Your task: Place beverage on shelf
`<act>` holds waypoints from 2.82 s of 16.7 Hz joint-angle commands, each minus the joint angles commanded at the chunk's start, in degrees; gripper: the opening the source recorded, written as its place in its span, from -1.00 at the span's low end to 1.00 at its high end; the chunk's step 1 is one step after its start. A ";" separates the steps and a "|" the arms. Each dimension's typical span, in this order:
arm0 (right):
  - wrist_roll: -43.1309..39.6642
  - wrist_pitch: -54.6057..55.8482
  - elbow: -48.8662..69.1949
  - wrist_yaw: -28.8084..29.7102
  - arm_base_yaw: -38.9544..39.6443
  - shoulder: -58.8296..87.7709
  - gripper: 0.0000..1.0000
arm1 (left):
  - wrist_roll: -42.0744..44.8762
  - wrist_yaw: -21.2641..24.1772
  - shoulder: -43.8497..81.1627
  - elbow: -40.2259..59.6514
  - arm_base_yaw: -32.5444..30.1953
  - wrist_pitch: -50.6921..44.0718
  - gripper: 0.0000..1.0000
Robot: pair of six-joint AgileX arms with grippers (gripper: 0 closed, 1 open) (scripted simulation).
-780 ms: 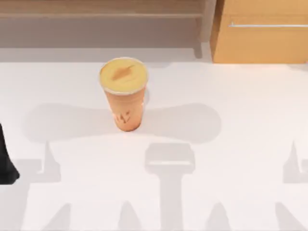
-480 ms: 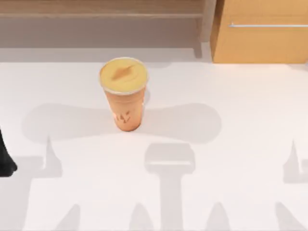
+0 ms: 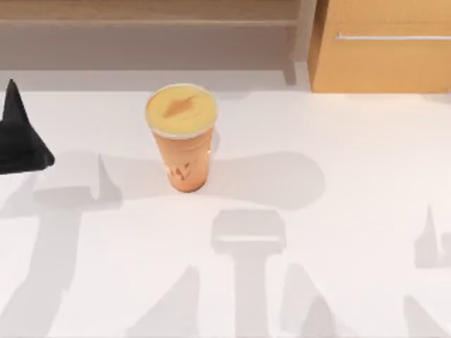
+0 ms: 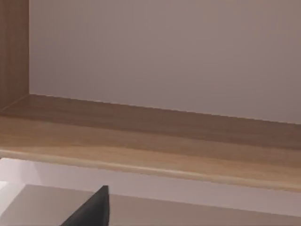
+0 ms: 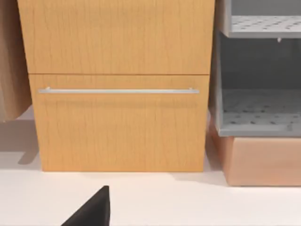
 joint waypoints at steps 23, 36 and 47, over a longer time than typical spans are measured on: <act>0.00 0.00 0.00 0.00 0.00 0.00 1.00 | -3.48 -29.69 77.98 11.50 -34.99 51.57 1.00; 0.00 0.00 0.00 0.00 0.00 0.00 1.00 | -1.49 -18.67 85.65 24.89 -24.10 47.34 1.00; 0.00 0.00 0.00 0.00 0.00 0.00 1.00 | -1.49 -18.67 85.65 24.89 -24.10 47.34 -0.51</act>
